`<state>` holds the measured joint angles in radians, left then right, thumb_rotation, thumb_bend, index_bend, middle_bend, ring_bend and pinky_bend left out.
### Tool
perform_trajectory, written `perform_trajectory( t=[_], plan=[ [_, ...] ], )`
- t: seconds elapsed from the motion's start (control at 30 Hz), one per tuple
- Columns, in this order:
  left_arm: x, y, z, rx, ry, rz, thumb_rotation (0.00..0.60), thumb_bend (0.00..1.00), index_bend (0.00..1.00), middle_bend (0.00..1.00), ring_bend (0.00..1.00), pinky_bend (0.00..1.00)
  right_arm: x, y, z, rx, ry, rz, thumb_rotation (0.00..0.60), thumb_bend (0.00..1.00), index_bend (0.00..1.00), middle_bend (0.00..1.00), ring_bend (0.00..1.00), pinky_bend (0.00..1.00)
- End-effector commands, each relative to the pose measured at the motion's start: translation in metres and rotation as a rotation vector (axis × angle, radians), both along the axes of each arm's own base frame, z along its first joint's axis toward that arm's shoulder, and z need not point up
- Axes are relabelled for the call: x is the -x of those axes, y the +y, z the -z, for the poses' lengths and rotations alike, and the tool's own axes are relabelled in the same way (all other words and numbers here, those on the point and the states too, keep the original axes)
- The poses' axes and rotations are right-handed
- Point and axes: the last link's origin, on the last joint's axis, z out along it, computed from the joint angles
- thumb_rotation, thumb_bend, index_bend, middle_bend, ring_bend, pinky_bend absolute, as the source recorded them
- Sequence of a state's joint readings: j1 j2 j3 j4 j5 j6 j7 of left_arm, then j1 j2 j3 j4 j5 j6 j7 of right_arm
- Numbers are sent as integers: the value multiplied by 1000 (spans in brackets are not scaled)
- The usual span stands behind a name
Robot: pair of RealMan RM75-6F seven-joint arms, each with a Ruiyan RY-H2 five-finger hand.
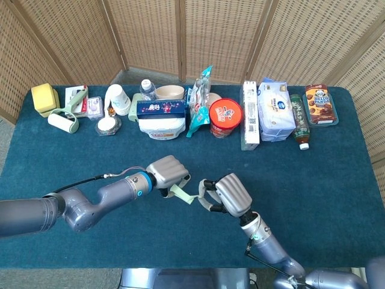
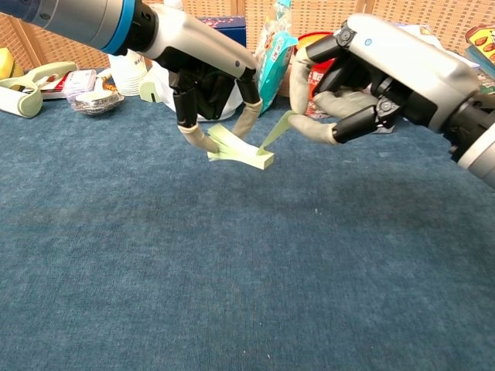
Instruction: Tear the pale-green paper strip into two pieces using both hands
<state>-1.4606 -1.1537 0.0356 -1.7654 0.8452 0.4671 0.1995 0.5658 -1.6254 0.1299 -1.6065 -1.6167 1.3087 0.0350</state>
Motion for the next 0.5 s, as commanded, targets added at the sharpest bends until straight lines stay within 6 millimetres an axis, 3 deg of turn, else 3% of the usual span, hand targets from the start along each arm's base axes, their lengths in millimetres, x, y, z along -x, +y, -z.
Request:
perform_trajectory(
  t=[0.03, 0.5],
  plan=[
    [2, 1, -2, -6, -2, -6, 600, 463, 751, 998, 1000, 968, 3, 0, -2, 2, 0, 6, 600, 497, 911, 1000, 1000, 965],
    [15, 5, -11, -27, -10, -39, 600, 463, 752, 998, 1000, 967, 20, -2, -12, 23, -2, 41, 600, 515, 921, 1000, 1000, 965]
  ],
)
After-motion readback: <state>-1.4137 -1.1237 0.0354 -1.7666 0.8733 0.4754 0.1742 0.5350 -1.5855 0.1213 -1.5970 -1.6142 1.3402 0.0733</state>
